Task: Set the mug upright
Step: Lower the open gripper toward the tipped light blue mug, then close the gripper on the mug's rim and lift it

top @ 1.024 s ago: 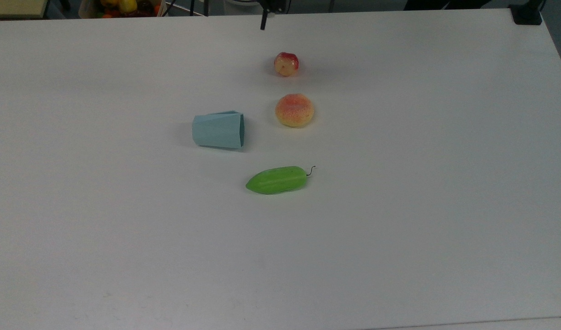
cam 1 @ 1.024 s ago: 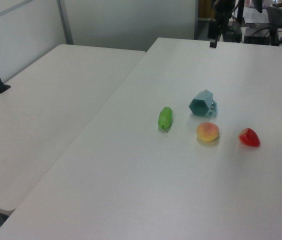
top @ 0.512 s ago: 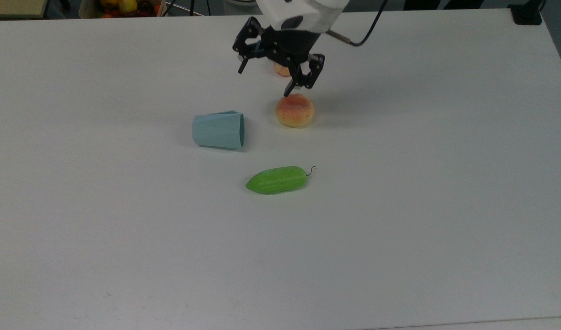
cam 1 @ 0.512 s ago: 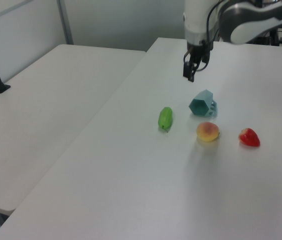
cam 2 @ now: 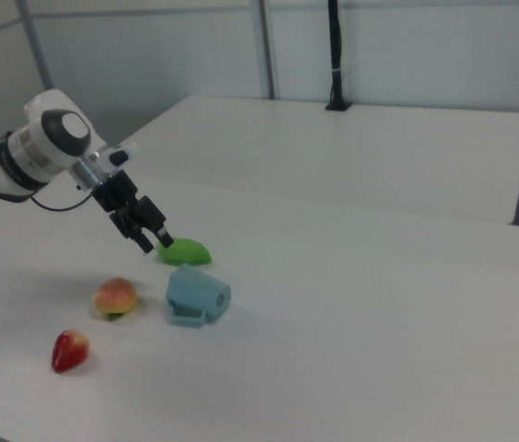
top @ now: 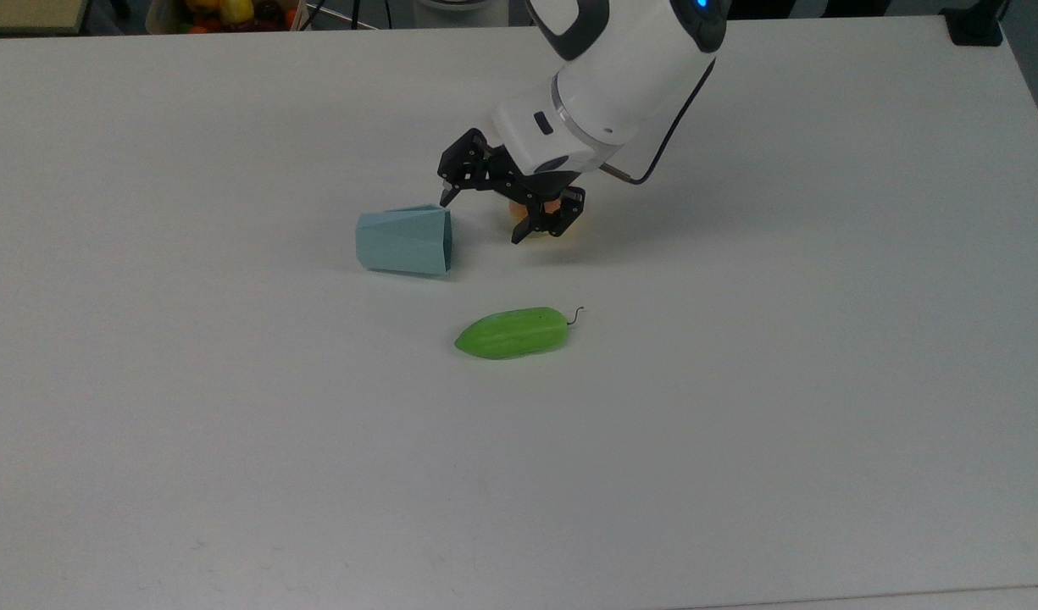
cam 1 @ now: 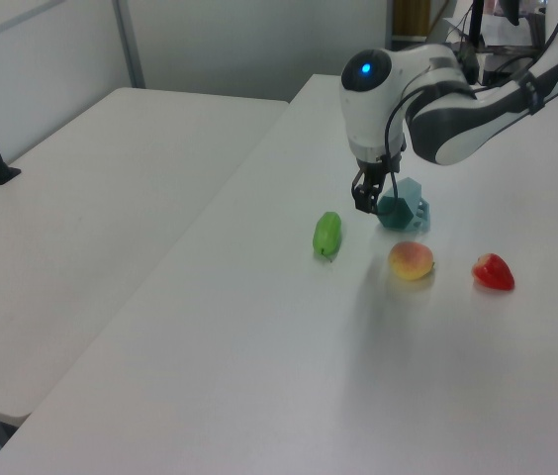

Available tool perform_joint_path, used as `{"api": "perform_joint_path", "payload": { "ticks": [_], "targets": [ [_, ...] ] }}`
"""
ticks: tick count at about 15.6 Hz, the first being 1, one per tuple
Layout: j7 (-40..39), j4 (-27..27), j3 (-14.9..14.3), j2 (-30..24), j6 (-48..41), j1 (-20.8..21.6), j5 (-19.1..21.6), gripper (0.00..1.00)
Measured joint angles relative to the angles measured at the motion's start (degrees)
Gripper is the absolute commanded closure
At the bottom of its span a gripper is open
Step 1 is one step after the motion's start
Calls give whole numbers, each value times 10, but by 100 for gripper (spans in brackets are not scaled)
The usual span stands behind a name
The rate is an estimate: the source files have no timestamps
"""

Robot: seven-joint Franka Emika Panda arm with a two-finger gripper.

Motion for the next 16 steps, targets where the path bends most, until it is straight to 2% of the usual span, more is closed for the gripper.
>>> {"api": "perform_joint_path", "payload": {
  "ticks": [7,8,9,14,16],
  "targets": [
    [7,-43,-2,20,1,-18,-70,0],
    [7,-50,-2,21,2,-22,-80,5],
    [7,-56,-4,21,3,-24,-90,17],
    [8,-75,-14,22,3,-31,-119,100],
    [8,-85,-14,19,2,-31,-139,100]
  ]
}}
